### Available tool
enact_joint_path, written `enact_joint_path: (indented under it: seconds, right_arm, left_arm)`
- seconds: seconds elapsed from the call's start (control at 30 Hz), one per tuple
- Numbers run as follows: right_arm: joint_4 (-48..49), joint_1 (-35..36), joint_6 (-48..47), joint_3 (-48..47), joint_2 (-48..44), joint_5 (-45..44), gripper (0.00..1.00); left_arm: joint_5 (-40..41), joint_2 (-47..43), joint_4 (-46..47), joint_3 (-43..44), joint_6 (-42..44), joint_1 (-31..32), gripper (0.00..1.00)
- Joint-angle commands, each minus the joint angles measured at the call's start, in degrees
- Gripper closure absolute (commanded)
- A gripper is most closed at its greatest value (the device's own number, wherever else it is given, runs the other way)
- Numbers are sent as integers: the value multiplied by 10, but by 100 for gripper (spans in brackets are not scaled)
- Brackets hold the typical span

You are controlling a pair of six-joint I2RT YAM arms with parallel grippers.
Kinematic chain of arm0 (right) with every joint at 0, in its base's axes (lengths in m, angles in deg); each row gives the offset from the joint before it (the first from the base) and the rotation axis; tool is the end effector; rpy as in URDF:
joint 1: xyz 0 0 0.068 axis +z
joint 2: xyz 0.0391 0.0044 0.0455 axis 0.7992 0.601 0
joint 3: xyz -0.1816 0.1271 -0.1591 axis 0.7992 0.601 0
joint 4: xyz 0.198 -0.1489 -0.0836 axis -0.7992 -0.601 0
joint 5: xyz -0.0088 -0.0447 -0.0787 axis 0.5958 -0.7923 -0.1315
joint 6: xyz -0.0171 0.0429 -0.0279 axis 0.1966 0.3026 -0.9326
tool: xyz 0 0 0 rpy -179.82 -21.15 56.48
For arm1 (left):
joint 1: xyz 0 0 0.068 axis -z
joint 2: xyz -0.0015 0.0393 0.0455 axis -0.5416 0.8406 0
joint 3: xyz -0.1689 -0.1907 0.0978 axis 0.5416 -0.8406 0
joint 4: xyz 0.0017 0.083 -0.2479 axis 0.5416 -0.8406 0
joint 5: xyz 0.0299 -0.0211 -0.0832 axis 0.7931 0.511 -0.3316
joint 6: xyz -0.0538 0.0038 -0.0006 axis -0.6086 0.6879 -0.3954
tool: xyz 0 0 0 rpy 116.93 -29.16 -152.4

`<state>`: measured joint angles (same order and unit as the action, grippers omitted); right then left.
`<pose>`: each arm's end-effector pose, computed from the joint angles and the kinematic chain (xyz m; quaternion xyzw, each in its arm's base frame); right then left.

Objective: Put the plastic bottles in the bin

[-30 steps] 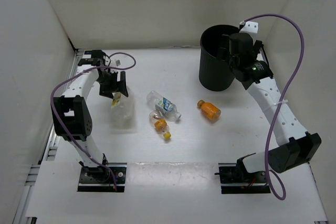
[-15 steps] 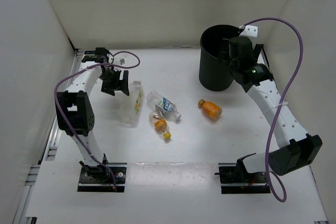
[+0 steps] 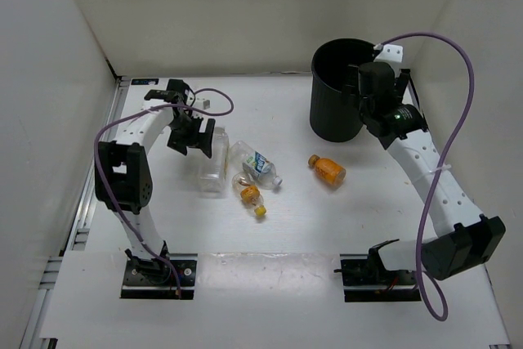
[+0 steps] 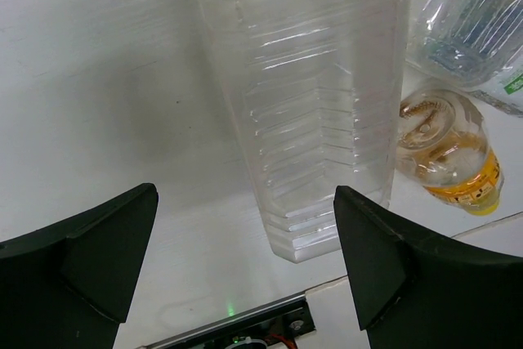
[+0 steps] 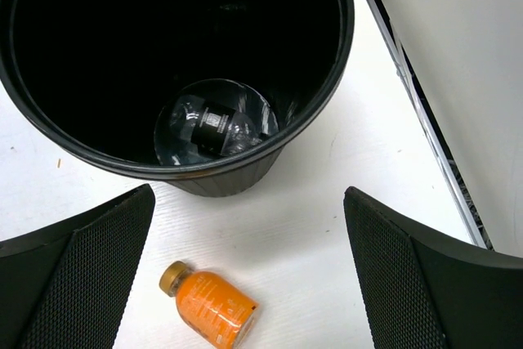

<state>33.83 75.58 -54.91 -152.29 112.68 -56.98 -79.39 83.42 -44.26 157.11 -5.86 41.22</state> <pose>0.2711 0.0892 0.4148 0.1151 0.8059 -0.0914 0.5735 0.3538 -0.0612 0.2365 0.1264 0.9805 -0.1255 0.0833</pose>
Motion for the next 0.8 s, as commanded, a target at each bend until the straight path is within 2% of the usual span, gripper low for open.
enact_joint_path:
  seconds: [0.0, 0.37, 0.77]
  right_arm:
    - [1, 2, -5, 14, -24, -13, 1]
    - [-15, 2, 6, 31, -41, -24, 1]
    - [-20, 2, 11, 50, -52, -35, 1]
  left_arm:
    - [-19, -14, 6, 30, -21, 18, 0]
    - [87, 26, 19, 43, -71, 90, 0]
    - [174, 72, 19, 24, -89, 114, 0]
